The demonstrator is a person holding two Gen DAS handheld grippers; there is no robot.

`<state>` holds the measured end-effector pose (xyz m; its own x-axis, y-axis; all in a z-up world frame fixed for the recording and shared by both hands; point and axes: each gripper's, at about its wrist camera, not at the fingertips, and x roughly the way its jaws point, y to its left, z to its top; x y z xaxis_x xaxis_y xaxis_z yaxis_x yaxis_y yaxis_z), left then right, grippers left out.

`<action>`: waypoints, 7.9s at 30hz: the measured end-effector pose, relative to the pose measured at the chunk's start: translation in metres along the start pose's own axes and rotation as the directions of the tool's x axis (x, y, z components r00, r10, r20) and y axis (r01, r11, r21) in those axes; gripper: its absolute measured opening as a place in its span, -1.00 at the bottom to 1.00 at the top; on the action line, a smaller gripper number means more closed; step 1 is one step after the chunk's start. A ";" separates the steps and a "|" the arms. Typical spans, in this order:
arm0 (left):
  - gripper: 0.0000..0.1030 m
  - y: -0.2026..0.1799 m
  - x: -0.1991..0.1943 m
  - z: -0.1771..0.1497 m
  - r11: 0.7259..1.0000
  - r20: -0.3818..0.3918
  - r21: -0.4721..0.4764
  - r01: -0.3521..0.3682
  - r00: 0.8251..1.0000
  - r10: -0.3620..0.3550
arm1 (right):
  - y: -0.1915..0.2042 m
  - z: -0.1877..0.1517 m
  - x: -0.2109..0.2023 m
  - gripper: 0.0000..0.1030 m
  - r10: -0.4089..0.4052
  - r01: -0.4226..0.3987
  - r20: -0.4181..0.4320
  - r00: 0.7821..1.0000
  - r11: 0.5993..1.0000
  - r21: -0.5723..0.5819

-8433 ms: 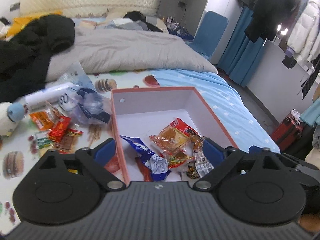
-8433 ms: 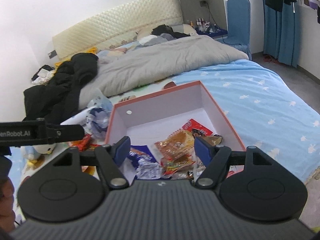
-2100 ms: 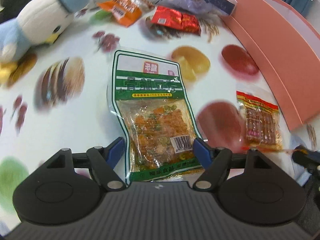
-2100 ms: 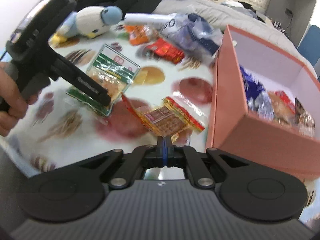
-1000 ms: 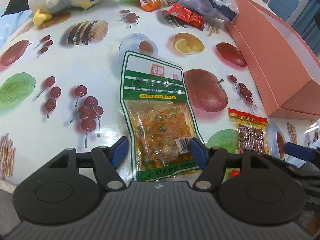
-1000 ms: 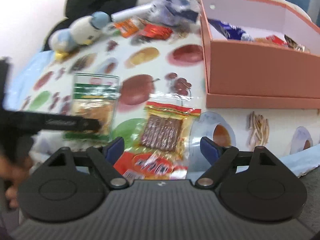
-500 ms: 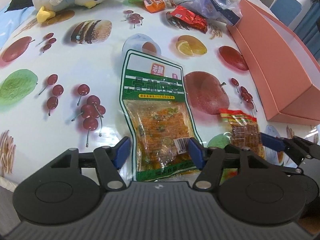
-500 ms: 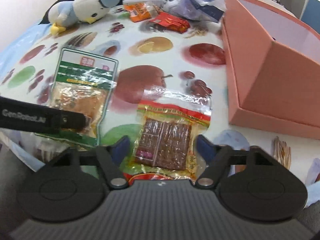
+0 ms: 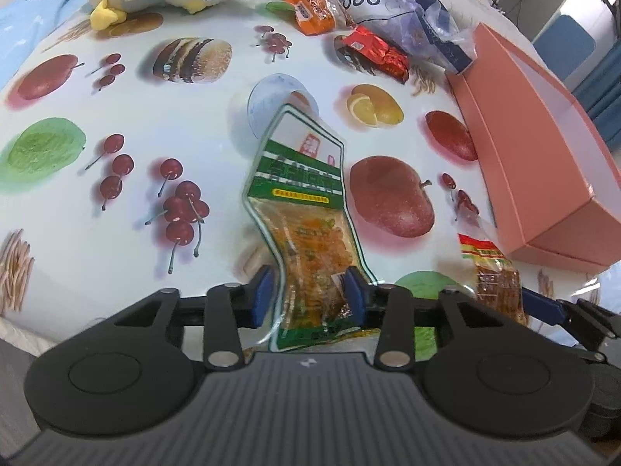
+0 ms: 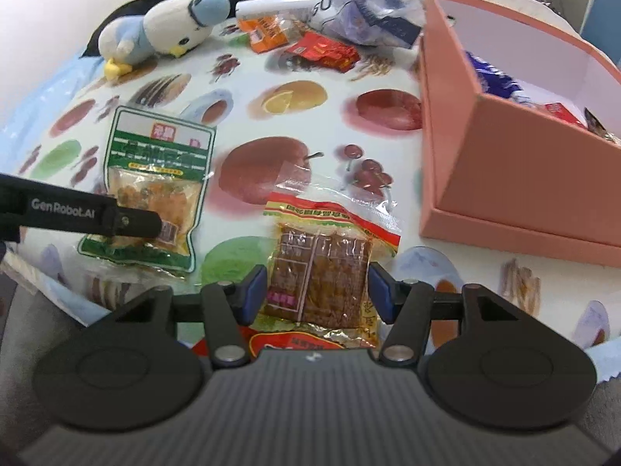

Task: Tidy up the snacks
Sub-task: 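Lift and carry both packets with both tools over the pink box, then open both tools to drop the packets into the pink box, then withdraw both tools from the box toward the remaining snacks, then grasp the orange seasoning packet with the left tool while the right tool grasps the red foil packet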

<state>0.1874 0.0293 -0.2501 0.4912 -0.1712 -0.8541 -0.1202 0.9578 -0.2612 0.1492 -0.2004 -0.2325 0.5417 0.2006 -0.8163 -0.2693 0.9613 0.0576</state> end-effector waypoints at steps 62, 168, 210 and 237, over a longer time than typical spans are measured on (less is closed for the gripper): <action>-0.59 -0.252 -0.060 0.117 0.923 0.093 0.279 0.266 0.949 -0.302 | -0.173 0.097 -0.135 0.15 -0.167 0.081 0.311 0.935 0.959 0.271; 0.03 -0.028 -0.072 0.114 0.996 0.184 0.090 0.011 0.983 -0.027 | -0.012 0.085 -0.074 0.42 0.051 -0.087 0.254 0.966 0.987 0.132; 0.79 0.012 0.197 0.298 0.978 0.233 -0.202 0.051 0.973 -0.002 | -0.024 0.186 0.178 -0.15 -0.092 0.047 0.230 0.969 0.979 0.196; 0.11 -0.016 0.166 0.276 0.996 0.199 -0.089 -0.020 0.979 0.037 | -0.033 0.168 0.136 -0.16 -0.086 0.056 0.186 0.979 0.985 0.161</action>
<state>0.5089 0.0495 -0.2631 0.6484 -0.0862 -0.7564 -0.2063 0.9365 -0.2835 0.3656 -0.1729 -0.2488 0.7012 0.1487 -0.6973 -0.1071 0.9889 0.1032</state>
